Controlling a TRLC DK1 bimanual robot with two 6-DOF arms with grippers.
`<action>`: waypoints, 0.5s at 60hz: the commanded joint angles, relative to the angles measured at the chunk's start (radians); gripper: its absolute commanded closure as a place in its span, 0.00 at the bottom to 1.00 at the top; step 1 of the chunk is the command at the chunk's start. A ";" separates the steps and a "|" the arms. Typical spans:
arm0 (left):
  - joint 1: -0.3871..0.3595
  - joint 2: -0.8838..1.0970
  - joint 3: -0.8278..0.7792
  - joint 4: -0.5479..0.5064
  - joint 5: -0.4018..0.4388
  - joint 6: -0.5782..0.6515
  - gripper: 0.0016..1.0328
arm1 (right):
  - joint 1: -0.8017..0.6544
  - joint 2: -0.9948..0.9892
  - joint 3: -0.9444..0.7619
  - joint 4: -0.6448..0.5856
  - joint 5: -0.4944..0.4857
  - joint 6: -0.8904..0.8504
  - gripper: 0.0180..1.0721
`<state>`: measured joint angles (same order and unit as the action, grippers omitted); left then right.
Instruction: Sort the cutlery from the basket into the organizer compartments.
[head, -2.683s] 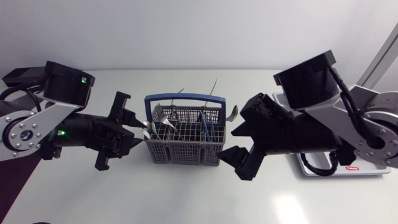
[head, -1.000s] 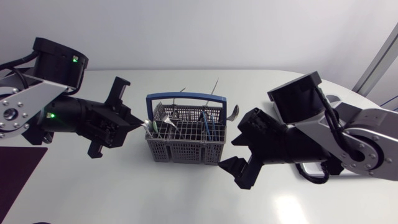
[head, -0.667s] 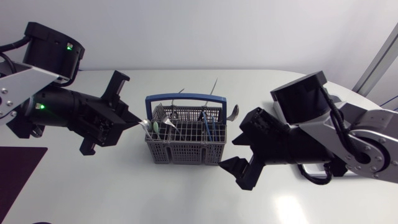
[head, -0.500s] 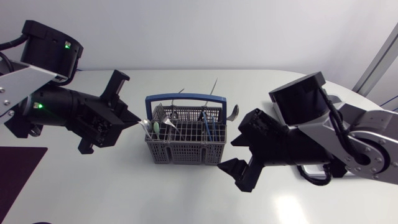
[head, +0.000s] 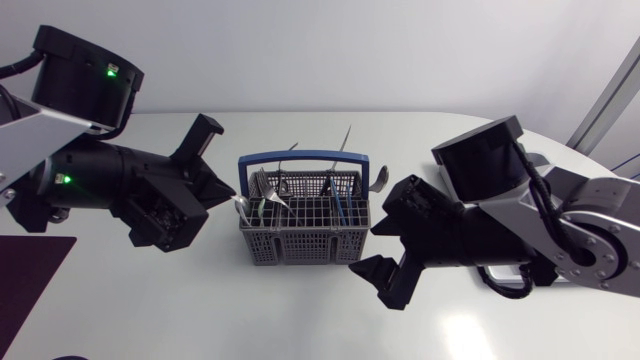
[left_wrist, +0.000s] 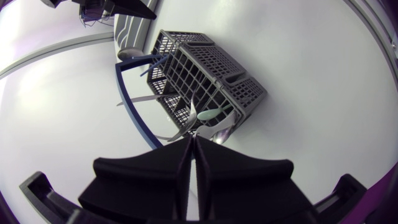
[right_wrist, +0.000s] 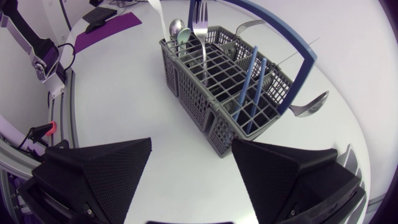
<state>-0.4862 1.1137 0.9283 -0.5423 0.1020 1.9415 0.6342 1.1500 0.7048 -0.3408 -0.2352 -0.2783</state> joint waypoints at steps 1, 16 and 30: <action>-0.022 -0.022 0.018 0.018 0.004 0.053 0.97 | 0.010 -0.013 -0.018 -0.004 -0.003 -0.018 0.12; -0.048 -0.023 0.032 -0.004 -0.021 0.076 0.97 | 0.038 -0.013 -0.010 0.005 -0.003 -0.021 0.12; -0.049 -0.037 0.040 -0.010 -0.025 0.074 0.97 | 0.096 0.036 0.018 0.042 0.005 0.002 0.12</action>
<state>-0.5251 1.0969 0.9287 -0.5529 0.0727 1.9755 0.7101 1.1591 0.7059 -0.3202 -0.2340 -0.2848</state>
